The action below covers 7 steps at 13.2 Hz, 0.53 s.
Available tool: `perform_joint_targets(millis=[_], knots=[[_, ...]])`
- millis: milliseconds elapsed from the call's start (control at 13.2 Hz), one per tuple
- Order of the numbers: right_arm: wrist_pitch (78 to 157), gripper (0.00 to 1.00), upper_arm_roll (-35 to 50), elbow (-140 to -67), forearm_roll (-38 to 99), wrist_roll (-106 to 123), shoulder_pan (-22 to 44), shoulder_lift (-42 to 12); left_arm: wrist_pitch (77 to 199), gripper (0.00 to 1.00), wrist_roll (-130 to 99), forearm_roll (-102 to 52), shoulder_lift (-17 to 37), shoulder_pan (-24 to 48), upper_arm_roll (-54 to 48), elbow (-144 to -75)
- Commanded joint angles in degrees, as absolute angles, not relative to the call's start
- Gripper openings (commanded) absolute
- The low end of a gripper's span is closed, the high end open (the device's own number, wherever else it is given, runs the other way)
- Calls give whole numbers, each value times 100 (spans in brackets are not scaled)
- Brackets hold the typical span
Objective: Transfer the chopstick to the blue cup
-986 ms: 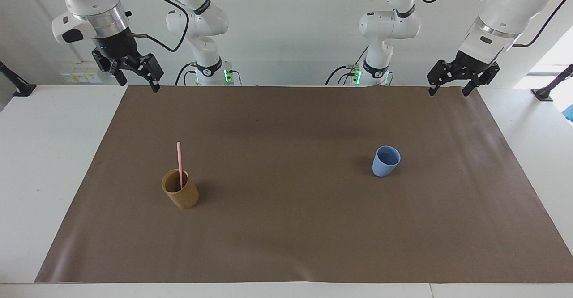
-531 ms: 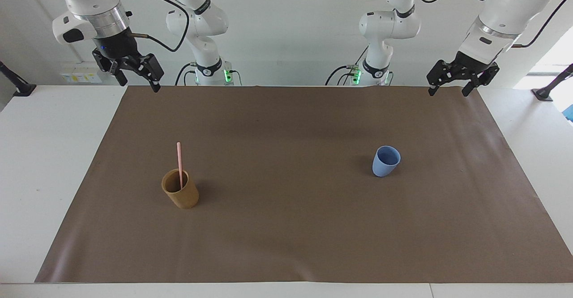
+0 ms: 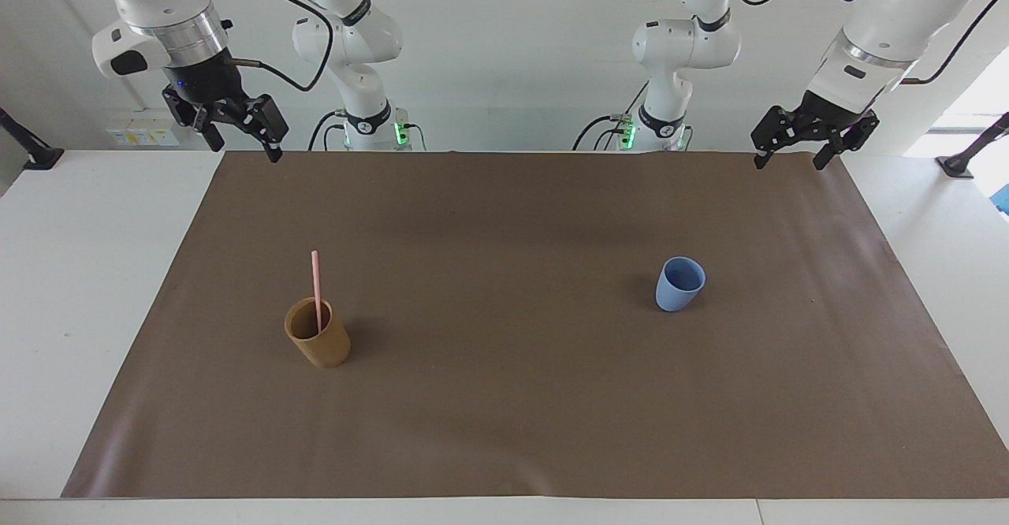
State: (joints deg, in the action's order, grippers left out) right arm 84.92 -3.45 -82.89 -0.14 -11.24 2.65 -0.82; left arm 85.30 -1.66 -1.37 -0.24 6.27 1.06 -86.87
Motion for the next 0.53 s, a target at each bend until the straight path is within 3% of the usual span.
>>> perform_joint_targets(millis=[0, 455], knots=[[8481, 100, -281, -8244, -35, -766, 220, -114, 8727, 100, -97, -193, -246, 545, 70, -8982], [8534, 100, -264, -8279, -35, -694, 281, -88, 8981, 100, -79, -193, -246, 545, 70, -9236]])
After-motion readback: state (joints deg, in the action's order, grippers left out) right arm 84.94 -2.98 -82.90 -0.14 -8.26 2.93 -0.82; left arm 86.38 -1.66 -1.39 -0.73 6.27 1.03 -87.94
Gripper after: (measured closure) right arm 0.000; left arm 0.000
